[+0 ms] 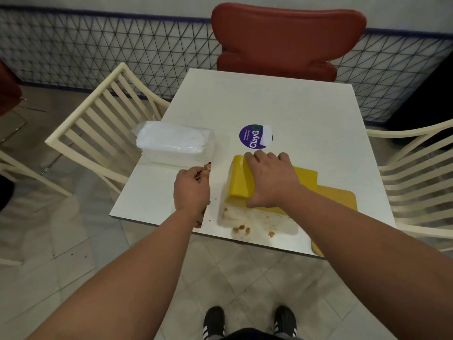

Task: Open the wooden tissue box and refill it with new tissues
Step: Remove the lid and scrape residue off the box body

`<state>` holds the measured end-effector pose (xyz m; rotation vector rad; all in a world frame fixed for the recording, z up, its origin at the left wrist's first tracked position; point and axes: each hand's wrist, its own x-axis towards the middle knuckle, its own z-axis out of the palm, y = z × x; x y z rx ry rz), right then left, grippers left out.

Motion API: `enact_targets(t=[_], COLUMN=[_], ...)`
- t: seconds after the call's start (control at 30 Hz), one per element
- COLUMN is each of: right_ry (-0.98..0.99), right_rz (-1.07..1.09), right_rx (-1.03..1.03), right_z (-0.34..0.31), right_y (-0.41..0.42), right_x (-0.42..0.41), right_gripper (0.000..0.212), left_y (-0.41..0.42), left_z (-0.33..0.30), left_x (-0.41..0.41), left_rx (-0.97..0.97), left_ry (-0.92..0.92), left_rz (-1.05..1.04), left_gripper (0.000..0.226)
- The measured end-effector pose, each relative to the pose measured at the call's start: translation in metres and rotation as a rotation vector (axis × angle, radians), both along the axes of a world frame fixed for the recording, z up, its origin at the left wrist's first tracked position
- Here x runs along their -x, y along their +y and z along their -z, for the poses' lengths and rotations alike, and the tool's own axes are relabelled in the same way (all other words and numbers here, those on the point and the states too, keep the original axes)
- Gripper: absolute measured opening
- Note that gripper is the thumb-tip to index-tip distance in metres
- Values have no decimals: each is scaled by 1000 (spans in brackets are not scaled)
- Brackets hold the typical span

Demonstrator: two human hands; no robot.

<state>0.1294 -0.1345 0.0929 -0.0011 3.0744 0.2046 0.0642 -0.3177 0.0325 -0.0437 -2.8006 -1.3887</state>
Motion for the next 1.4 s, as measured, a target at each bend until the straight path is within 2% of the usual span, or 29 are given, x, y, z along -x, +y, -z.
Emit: enact_targets(t=[0.17,0.33,0.43,0.57,0.63,0.73,0.87,0.97,1.3,1.4], right_ry=[131,139,186,207,211,222,152,136,169,173], right_rz=[6,55,73,72,84,83,75,98,105,90], right_rx=[233,608,762,912,910,783,682,636,619,612], right_z=[-27,-21,-10,-8,-11,-18,-26,-29,-23,-20], right_y=[34,54,61,64,64,66,68,70,78,79], right_x=[-14,-36,-49,-64,-67,-68,-70,-72,-75,-75], right_gripper=[114,113,114,119,117,113,120,119,119,117], left_y=[0,24,33,43,47,52,56,60,65,58], left_z=[-7,-23,-26,-30,-34,-42,-46,-48,-58,-66], left_x=[3,-7,-16,-26,-31,-36,-41,-45,-50,-49], left_rx=[-141,-560,-649,-633,-599,-543,-478,-423,-257,-186], left_ry=[-178,-387,-389,-323,-278,-206,-159,-130,-61,31], left_rz=[-4,-7,7,34,50,58,71,92,130,148], left_gripper=[28,14,11,11,11,11,13,13,15,18])
